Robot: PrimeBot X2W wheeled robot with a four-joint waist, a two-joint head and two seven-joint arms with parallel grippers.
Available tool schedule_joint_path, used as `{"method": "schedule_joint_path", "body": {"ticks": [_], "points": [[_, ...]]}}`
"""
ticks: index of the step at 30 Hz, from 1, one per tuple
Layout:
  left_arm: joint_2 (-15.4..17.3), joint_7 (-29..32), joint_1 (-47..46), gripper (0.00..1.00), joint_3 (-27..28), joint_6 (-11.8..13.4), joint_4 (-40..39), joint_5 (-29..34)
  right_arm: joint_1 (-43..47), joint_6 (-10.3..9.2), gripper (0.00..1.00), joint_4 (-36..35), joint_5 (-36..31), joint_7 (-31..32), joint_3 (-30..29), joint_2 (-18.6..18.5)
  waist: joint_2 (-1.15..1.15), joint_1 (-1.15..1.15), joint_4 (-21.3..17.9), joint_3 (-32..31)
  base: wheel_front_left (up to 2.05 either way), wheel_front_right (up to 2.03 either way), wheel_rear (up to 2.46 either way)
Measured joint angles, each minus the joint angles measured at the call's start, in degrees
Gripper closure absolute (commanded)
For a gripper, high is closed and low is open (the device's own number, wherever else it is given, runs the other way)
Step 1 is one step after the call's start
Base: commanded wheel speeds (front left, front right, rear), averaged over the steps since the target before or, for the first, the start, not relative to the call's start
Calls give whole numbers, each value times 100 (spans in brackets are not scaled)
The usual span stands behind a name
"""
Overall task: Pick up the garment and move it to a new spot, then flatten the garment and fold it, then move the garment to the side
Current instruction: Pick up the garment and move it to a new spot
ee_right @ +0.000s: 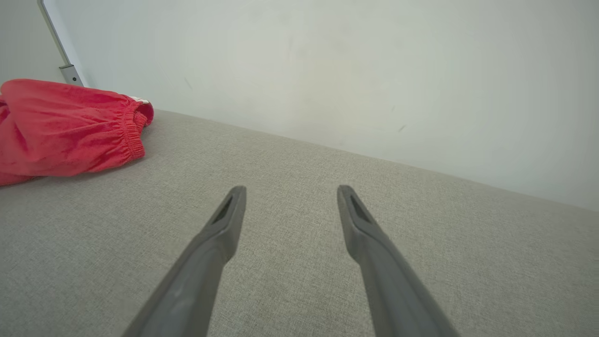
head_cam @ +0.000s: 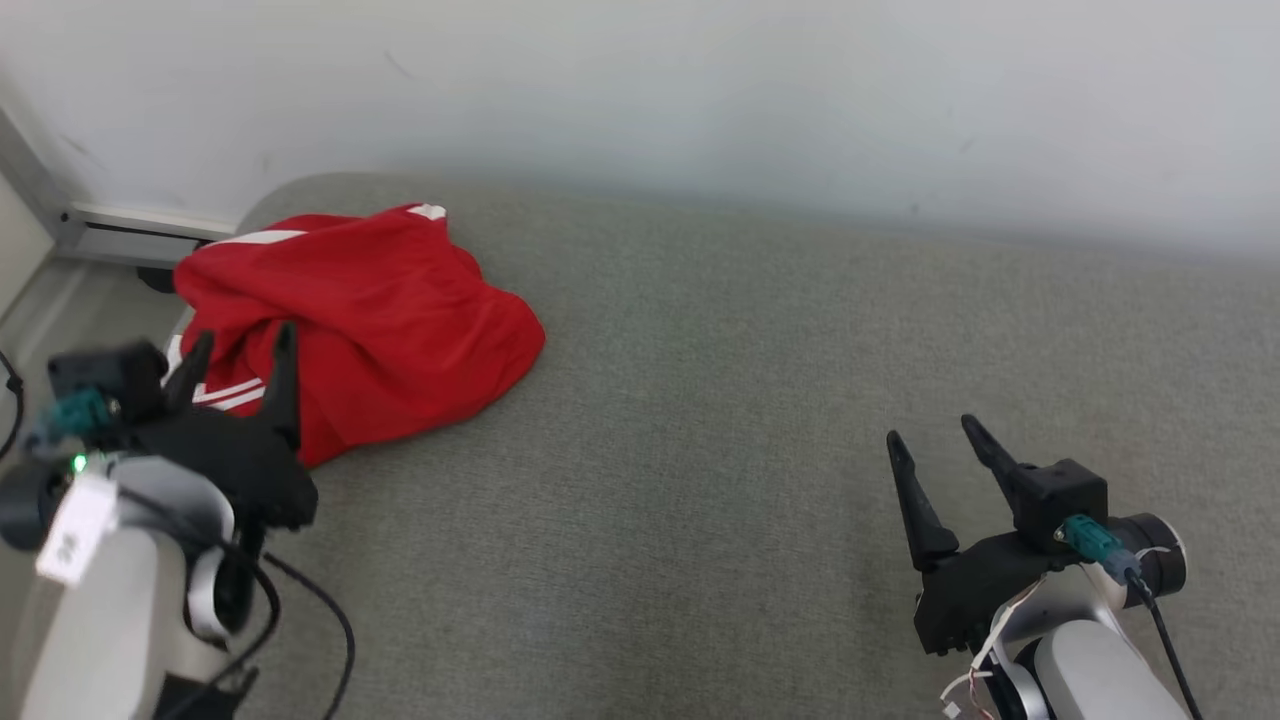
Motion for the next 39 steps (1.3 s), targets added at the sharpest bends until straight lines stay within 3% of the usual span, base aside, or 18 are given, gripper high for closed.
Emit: {"method": "schedule_joint_path", "body": {"ticks": [13, 24, 29, 39], "points": [[104, 649, -1486, 0, 283, -298, 1383, -470, -254, 34, 0, -134, -35, 62, -18, -109, 0, 0, -277, 551, 0, 0, 0], [444, 1359, -2469, 0, 487, -390, 2514, -699, -475, 49, 0, -211, -44, 146, -8, -158, 1, 0, -527, 962, 0, 0, 0], [661, 1749, -2684, 0, 299, -391, 2920, -548, -499, 51, 0, -238, -44, 159, -45, -231, 1, 0, -633, 1120, 0, 0, 0], [736, 2350, -2877, 0, -109, -394, 3583, -188, -602, 51, 0, -307, -44, 202, -121, -325, 0, 0, -758, 1416, 0, 0, 0]]}}
